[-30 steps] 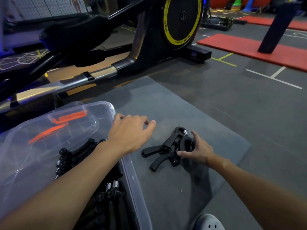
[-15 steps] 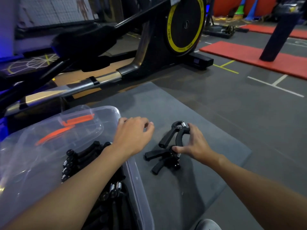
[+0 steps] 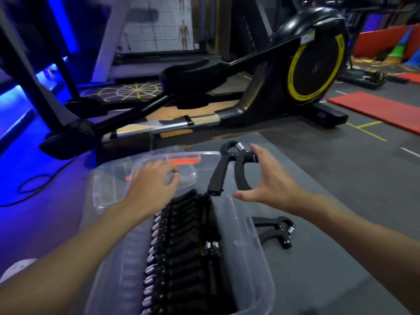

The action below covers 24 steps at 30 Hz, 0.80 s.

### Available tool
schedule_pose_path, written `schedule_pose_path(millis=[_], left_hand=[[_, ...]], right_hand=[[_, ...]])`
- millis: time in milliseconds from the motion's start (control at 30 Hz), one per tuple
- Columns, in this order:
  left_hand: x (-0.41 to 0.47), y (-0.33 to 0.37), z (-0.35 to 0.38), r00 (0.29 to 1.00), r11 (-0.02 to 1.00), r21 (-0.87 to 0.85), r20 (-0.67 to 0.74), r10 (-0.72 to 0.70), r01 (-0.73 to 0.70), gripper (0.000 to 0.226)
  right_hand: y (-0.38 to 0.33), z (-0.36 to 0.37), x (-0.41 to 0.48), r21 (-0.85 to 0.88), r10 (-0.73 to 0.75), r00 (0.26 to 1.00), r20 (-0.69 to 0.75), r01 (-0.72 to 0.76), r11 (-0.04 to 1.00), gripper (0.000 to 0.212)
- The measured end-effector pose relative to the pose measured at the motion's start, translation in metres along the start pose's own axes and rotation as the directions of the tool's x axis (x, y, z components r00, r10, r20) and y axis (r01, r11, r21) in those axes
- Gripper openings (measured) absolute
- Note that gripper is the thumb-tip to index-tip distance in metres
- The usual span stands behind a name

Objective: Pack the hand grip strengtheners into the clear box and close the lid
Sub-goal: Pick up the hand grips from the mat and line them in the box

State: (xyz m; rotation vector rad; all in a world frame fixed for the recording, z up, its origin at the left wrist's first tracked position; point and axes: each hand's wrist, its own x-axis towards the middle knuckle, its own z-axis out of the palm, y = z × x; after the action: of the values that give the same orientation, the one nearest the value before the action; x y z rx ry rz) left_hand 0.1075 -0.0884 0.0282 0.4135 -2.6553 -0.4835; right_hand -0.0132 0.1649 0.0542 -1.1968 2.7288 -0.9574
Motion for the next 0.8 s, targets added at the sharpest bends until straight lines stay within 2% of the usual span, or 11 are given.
schedule_pose_path(millis=[133, 267, 333, 433, 533, 800], left_hand=[[-0.037, -0.041, -0.005, 0.993, 0.994, 0.005, 0.057, -0.107, 0.107, 0.052], [-0.049, -0.050, -0.003, 0.991, 0.991, -0.059, 0.075, -0.112, 0.116, 0.062], [-0.050, -0.049, -0.002, 0.991, 0.982, -0.136, 0.063, -0.121, 0.128, 0.062], [-0.051, -0.050, -0.001, 0.990, 0.970, -0.201, 0.055, -0.127, 0.136, 0.049], [-0.052, -0.053, 0.000, 0.991, 0.971, -0.203, 0.067, -0.116, 0.127, 0.033], [-0.050, -0.053, 0.002, 0.991, 0.970, -0.202, 0.049, -0.124, 0.132, 0.025]], right_hand=[[-0.035, 0.044, 0.014, -0.054, -0.115, 0.975, 0.189, 0.127, 0.990, 0.122], [-0.048, 0.078, 0.024, -0.107, -0.076, 0.942, 0.327, 0.117, 0.987, 0.110], [-0.052, 0.087, 0.031, -0.130, -0.059, 0.936, 0.348, 0.111, 0.985, 0.107], [-0.055, 0.099, 0.041, -0.141, -0.044, 0.928, 0.371, 0.103, 0.985, 0.112], [-0.052, 0.116, 0.044, -0.153, -0.016, 0.915, 0.402, 0.084, 0.985, 0.116], [-0.031, 0.139, 0.043, -0.151, 0.042, 0.870, 0.491, 0.037, 0.988, 0.123]])
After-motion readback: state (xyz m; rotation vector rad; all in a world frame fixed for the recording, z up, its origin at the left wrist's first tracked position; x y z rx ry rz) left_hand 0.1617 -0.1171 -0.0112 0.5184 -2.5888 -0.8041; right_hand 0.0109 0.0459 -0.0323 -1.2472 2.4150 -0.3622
